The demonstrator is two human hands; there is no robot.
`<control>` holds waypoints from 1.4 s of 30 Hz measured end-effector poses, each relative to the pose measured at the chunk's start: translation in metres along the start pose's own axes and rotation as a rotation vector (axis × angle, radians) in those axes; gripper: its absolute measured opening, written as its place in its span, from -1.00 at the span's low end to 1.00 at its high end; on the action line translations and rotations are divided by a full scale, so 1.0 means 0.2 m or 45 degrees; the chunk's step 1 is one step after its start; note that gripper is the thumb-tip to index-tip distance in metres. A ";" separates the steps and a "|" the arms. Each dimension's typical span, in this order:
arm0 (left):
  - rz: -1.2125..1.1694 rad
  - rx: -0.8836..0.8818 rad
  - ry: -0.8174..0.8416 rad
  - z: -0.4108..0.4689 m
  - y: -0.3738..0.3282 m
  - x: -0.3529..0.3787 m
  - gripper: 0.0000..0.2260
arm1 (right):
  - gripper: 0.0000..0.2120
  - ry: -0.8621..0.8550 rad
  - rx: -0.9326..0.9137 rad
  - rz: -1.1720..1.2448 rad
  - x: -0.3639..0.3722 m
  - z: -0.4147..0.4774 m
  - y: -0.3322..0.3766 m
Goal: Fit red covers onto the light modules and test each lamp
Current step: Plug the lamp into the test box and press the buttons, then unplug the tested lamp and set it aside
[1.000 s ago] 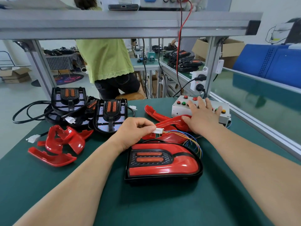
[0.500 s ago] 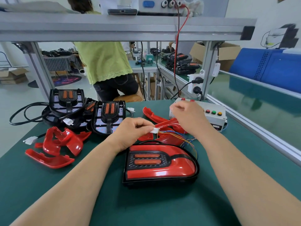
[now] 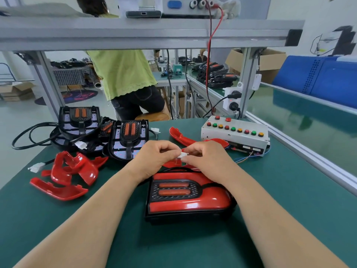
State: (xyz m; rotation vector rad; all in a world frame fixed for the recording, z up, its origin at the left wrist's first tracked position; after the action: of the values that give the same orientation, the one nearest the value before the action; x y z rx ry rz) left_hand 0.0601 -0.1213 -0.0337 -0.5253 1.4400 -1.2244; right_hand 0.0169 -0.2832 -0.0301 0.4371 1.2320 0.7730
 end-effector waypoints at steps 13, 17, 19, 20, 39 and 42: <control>-0.037 0.009 0.100 0.00 -0.05 0.02 -0.87 | -0.64 -0.053 0.153 0.444 -0.05 -0.01 -0.07; -0.045 0.036 0.135 -0.01 -0.06 0.03 -0.88 | -0.69 -0.046 0.152 0.459 -0.07 -0.02 -0.07; -0.047 0.035 0.149 -0.01 -0.07 0.03 -0.88 | -0.71 -0.028 0.143 0.468 -0.08 -0.02 -0.07; -0.036 0.036 0.154 -0.01 -0.07 0.04 -0.88 | -0.72 -0.020 0.135 0.462 -0.08 -0.02 -0.06; 0.211 -0.077 0.039 0.04 0.06 -0.04 -0.86 | -0.87 -0.148 0.385 -0.539 -0.21 -0.02 -0.30; 0.339 -0.012 -0.014 0.04 0.04 -0.04 -0.79 | -0.82 -0.179 0.365 -0.554 -0.21 -0.01 -0.30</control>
State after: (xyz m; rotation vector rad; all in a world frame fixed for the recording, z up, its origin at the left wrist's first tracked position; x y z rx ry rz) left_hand 0.0720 -0.1139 -0.0360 -0.3332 1.4548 -1.0021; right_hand 0.0268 -0.3551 -0.0431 0.4272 1.2513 0.1916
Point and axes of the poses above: each hand's wrist, its own z-axis towards the middle knuckle, its own x-axis out of the palm, y = z × x, the point moved 5 cm from there along z, towards the middle knuckle, and after that the axes turned 4 degrees about -x, right-handed, at the moved point
